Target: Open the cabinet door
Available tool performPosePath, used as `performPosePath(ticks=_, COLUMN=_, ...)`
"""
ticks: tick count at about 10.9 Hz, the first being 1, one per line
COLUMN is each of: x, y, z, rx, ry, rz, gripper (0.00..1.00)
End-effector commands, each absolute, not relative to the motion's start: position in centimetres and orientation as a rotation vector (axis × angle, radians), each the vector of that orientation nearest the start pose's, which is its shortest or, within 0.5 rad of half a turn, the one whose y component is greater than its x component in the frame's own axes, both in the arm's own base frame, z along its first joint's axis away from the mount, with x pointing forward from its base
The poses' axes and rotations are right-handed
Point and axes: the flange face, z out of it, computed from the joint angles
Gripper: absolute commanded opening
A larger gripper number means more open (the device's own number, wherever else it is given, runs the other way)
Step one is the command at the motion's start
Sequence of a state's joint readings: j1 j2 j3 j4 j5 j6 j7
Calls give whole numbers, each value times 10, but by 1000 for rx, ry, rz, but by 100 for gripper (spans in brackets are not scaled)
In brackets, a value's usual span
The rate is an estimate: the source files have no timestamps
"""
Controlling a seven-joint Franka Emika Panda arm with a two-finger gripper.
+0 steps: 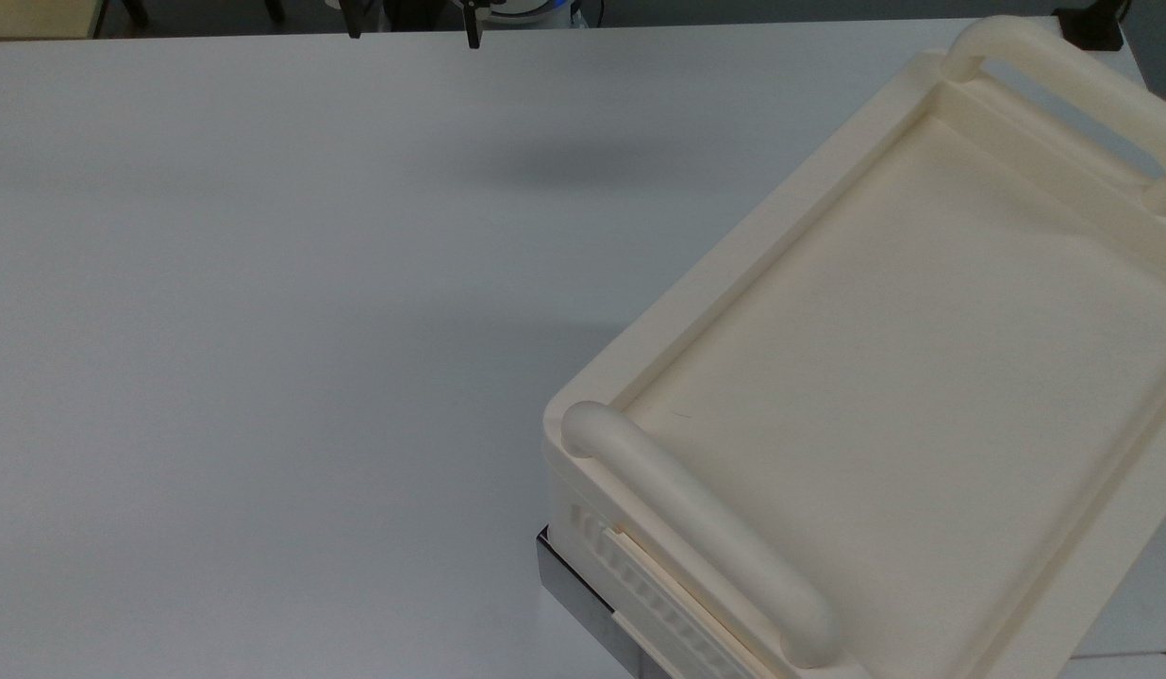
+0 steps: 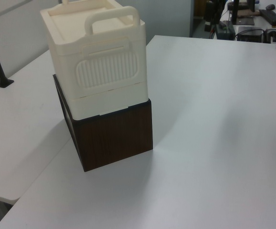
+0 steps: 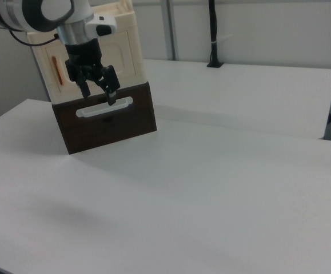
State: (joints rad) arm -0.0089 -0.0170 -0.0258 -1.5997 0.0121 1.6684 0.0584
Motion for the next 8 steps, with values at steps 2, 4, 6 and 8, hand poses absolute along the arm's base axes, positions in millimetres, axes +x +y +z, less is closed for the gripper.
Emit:
performPosePath(ticks=2, x=559, y=-15, z=631, rx=-3141, ry=120, rz=-140, gripper=100)
performPosePath(ticks=4, x=559, y=-15, z=631, rx=-3141, ry=120, rz=-142, gripper=100)
performPosePath(ticks=6, x=559, y=-14, z=630, rx=-3141, ry=115, rz=-140, gripper=100)
performPosePath(ticks=8, x=559, y=-12, z=630, rx=-3141, ry=110, rz=-140, gripper=100)
